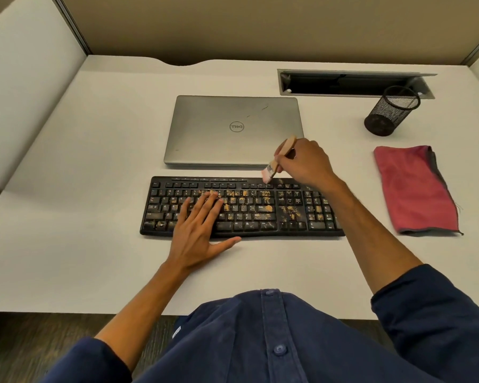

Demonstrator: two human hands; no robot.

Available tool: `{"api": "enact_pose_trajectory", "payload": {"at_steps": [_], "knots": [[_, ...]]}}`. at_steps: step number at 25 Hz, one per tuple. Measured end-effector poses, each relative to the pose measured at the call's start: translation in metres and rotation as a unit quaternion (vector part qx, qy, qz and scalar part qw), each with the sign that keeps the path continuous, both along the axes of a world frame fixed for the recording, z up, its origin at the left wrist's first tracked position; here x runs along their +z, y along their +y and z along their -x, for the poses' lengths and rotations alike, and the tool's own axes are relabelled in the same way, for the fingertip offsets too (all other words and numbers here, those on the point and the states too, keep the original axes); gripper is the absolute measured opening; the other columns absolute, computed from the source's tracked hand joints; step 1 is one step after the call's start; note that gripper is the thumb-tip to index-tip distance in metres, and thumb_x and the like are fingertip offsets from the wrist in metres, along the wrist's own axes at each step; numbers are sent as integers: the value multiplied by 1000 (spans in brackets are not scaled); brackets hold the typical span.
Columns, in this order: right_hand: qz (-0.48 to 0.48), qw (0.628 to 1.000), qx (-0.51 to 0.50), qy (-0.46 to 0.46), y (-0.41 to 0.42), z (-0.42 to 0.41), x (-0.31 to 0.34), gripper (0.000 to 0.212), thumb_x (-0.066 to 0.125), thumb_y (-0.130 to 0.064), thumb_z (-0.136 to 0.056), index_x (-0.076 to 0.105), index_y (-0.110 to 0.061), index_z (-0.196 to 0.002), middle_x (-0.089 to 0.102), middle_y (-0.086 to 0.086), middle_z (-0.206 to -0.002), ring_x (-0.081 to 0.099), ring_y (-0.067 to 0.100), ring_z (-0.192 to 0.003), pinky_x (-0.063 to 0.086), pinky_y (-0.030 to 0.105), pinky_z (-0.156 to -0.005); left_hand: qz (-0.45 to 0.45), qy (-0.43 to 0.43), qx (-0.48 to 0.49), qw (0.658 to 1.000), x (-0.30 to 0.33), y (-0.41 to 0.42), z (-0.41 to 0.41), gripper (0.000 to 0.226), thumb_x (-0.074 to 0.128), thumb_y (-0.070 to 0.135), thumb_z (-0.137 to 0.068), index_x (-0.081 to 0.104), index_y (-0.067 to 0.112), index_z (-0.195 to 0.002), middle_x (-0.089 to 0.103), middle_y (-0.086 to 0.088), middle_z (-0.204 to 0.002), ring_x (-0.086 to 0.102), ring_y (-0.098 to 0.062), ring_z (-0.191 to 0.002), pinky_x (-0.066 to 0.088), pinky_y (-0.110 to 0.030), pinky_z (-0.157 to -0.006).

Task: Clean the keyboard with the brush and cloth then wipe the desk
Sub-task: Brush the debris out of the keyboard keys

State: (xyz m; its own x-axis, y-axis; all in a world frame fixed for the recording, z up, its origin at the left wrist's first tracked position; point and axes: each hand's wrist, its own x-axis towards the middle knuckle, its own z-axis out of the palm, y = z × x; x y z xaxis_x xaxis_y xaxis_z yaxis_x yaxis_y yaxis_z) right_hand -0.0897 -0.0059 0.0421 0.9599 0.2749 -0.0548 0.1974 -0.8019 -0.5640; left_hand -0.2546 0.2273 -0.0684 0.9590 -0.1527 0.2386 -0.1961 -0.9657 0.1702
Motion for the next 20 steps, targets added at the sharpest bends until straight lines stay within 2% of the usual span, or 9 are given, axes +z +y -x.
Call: {"api": "enact_pose_trajectory", "payload": {"at_steps": [9, 12, 14, 17, 20], "knots": [[25, 994, -106, -21, -73, -5, -4, 13, 59, -28, -86, 72, -26, -88, 73, 1, -86, 67, 22, -81, 54, 35, -71, 19, -5, 27, 999, -5, -16, -1, 91, 40, 79, -86, 42, 14, -149, 38, -8, -157, 31, -23, -147, 23, -49, -120], [-53, 996, -66, -2, -60, 1, -4, 14, 60, -26, -92, 73, -22, -98, 72, -4, -87, 65, 13, -81, 47, 26, -65, 23, -6, 30, 999, -4, -17, -1, 91, 40, 79, -86, 42, 14, -150, 38, -7, -157, 31, -22, -147, 24, -50, -120], [-55, 998, -36, 10, -57, 5, -8, 12, 60, -26, -93, 72, -24, -98, 70, -6, -87, 64, 10, -82, 43, 22, -60, 27, -4, 31, 999, -4, -17, 0, 91, 39, 80, -86, 42, 15, -150, 37, -7, -158, 31, -22, -147, 24, -50, -120], [-25, 998, -61, 5, -80, 4, -9, 12, 61, -24, -90, 72, -29, -92, 69, -8, -82, 65, 12, -80, 47, 25, -63, 29, -3, 34, 999, -4, -17, 0, 91, 38, 80, -86, 42, 15, -150, 37, -6, -158, 30, -21, -148, 24, -50, -120], [-11, 996, -87, 9, -105, 2, -5, 14, 60, -22, -84, 69, -33, -84, 73, -6, -82, 68, 17, -82, 56, 36, -72, 32, -1, 36, 999, -4, -17, 1, 92, 38, 81, -86, 42, 16, -149, 37, -5, -158, 29, -21, -148, 24, -50, -120]]}}
